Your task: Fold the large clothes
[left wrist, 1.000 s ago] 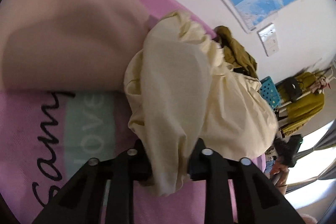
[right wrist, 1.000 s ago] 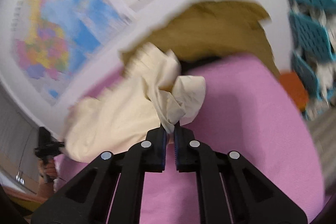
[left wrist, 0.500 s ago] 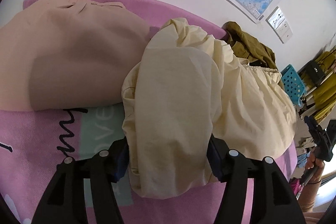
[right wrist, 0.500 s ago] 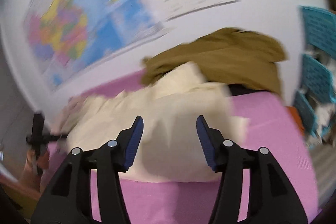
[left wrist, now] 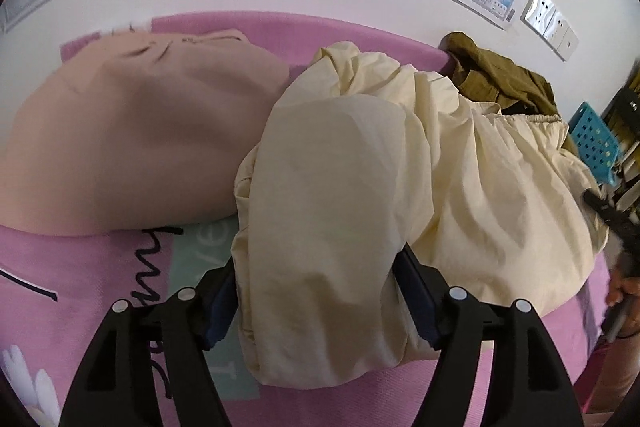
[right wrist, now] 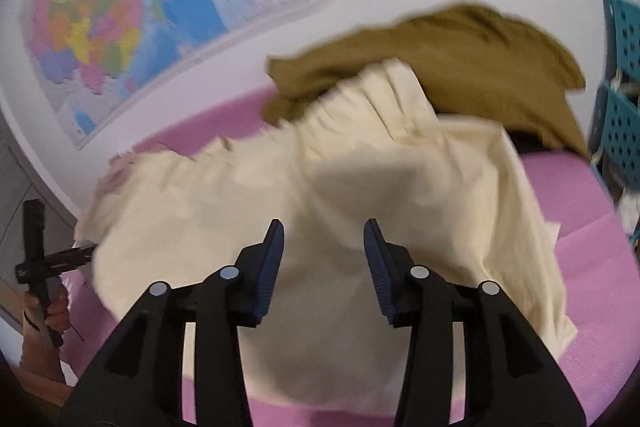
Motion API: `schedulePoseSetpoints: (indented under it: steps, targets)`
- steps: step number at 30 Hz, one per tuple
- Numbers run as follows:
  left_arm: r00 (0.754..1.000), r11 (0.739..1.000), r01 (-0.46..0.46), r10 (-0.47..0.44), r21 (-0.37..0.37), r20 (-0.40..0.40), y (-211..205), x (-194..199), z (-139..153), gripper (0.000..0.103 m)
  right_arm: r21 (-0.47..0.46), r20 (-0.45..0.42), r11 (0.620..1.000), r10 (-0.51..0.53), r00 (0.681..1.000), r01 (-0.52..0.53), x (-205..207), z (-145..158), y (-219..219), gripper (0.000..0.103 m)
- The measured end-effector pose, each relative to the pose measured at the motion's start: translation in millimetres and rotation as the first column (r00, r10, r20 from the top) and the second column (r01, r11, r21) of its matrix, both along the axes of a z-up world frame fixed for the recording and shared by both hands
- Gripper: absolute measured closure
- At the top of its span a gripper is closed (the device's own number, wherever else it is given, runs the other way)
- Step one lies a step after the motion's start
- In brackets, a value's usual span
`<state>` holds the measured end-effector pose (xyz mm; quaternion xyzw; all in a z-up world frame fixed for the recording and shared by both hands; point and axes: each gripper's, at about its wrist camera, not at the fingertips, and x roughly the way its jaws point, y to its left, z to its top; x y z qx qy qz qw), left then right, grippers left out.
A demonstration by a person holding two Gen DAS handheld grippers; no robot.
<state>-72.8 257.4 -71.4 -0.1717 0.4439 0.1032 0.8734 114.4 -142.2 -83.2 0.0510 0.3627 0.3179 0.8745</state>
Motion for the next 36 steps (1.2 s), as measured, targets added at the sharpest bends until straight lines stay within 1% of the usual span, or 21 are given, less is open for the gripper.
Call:
schedulePoseSetpoints:
  steps: [2, 4, 7, 9, 11, 13, 14, 15, 17, 19, 20, 21, 22, 24, 26, 28, 30, 32, 33, 34, 36]
  targets:
    - [1.000, 1.000, -0.004, 0.004, 0.026, -0.003, -3, 1, 1, 0.033, 0.035, 0.020, 0.998, 0.051, 0.999, -0.051, -12, 11, 7, 0.055]
    - [1.000, 0.999, -0.007, 0.007, 0.045, -0.004, -5, 2, 2, 0.032, 0.058, 0.022, 0.989, 0.138, 0.990, -0.139, -22, 18, 24, 0.055]
    - [1.000, 0.998, -0.007, 0.007, 0.060, -0.006, -7, 2, 3, 0.031, 0.030, 0.021, 0.975, 0.220, 0.975, -0.220, -27, 14, 52, 0.055]
    - [1.000, 0.998, -0.009, 0.010, 0.066, -0.009, -8, 2, 3, 0.029, 0.010, -0.009, 0.968, 0.250, 0.968, -0.250, -25, 3, 67, 0.055]
    - [1.000, 0.997, -0.012, 0.013, 0.074, -0.009, -10, 2, 3, 0.028, -0.024, -0.047, 0.967, 0.253, 0.966, -0.254, -18, -12, 82, 0.055]
    - [1.000, 0.996, -0.016, 0.017, 0.082, -0.008, -10, 3, 2, 0.025, -0.012, -0.123, 0.972, 0.233, 0.965, -0.236, -1, -33, 91, 0.056]
    - [1.000, 0.996, -0.019, 0.020, 0.091, -0.008, -10, 2, 3, 0.023, -0.018, -0.130, 0.974, 0.223, 0.966, -0.228, 4, -36, 93, 0.058]
    - [1.000, 0.993, -0.023, 0.024, 0.116, -0.007, -11, 2, 5, 0.023, -0.035, -0.129, 0.976, 0.211, 0.969, -0.217, 9, -38, 96, 0.059]
    - [0.999, 0.981, -0.042, 0.043, 0.191, -0.002, -14, -1, 13, 0.020, -0.024, -0.145, 0.979, 0.196, 0.970, -0.201, 9, -35, 97, 0.058]
    - [0.997, 0.969, -0.070, 0.059, 0.238, 0.051, -15, -11, 30, 0.020, -0.020, -0.122, 0.977, 0.207, 0.971, -0.211, 2, -24, 95, 0.057]
    - [0.996, 0.967, -0.070, 0.053, 0.243, 0.077, -15, -16, 38, 0.020, -0.021, -0.107, 0.976, 0.212, 0.972, -0.215, -2, -19, 93, 0.057]
    - [0.993, 0.967, -0.065, 0.038, 0.245, 0.112, -17, -21, 46, 0.021, -0.016, -0.083, 0.974, 0.223, 0.971, -0.225, -9, -12, 91, 0.057]
    - [0.985, 0.967, -0.050, 0.007, 0.250, 0.170, -22, -27, 58, 0.021, -0.011, -0.071, 0.973, 0.229, 0.971, -0.230, -12, -8, 89, 0.056]
    - [0.974, 0.968, 0.003, -0.059, 0.250, 0.217, -31, -30, 69, 0.021, -0.008, -0.032, 0.971, 0.238, 0.971, -0.239, -23, 3, 87, 0.054]
    - [0.957, 0.969, 0.103, -0.158, 0.224, 0.244, -44, -25, 73, 0.021, 0.006, -0.006, 0.963, 0.269, 0.963, -0.269, -31, 10, 90, 0.053]
    - [0.952, 0.961, 0.156, -0.207, 0.228, 0.224, -55, -9, 67, 0.021, -0.003, 0.005, 0.952, 0.305, 0.952, -0.305, -37, 9, 99, 0.052]
    - [0.958, 0.953, 0.205, -0.242, 0.222, 0.153, -64, 17, 49, 0.021, -0.025, -0.006, 0.948, 0.317, 0.949, -0.317, -37, 2, 109, 0.052]
    - [0.969, 0.958, 0.216, -0.235, 0.190, 0.080, -62, 40, 29, 0.026, -0.056, -0.036, 0.947, 0.316, 0.948, -0.317, -31, -10, 119, 0.055]
    - [0.973, 0.954, 0.213, -0.227, 0.208, 0.046, -60, 51, 19, 0.026, -0.078, -0.045, 0.948, 0.307, 0.951, -0.310, -27, -17, 122, 0.057]
    - [0.976, 0.953, 0.202, -0.215, 0.225, 0.033, -57, 58, 11, 0.026, -0.071, -0.070, 0.948, 0.306, 0.949, -0.311, -21, -25, 123, 0.058]
    - [0.975, 0.949, 0.209, -0.219, 0.237, 0.018, -54, 67, 5, 0.026, -0.037, -0.091, 0.951, 0.302, 0.949, -0.306, -19, -26, 119, 0.059]
